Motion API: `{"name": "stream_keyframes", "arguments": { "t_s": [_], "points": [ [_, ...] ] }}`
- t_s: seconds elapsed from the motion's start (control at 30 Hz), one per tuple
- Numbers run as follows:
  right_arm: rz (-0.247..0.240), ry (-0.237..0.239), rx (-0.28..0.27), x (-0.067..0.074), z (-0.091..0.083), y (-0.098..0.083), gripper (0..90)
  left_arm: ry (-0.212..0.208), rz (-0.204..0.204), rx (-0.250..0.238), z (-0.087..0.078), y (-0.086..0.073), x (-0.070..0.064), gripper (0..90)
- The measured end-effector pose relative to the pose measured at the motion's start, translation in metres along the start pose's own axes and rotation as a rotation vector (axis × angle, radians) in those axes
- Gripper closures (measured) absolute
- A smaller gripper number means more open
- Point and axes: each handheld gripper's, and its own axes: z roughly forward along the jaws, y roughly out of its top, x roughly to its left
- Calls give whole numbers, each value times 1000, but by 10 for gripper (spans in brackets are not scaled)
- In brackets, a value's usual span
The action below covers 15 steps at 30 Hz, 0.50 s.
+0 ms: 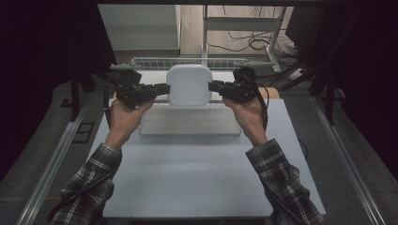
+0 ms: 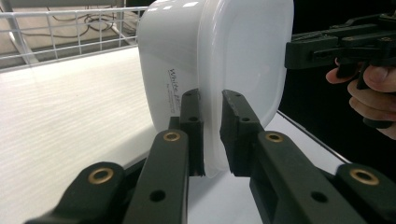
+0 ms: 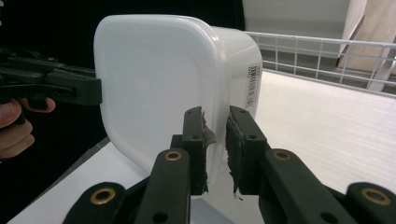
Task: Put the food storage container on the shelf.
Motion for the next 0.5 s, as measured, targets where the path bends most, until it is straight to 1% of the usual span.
{"name": "stream_keyframes", "arguments": {
  "t_s": [0.1,0.27,0.43,0.5],
  "points": [
    [10,-7,17,-5,6,5,772,0,-25,5,6,3,6,796],
    [35,-19,43,-11,16,10,768,7,-43,21,12,5,13,788],
    [43,-30,57,-12,22,11,759,3,-61,27,16,4,19,780],
    [46,-31,58,-13,23,12,758,-8,-66,21,17,5,21,776]
  ]
}}
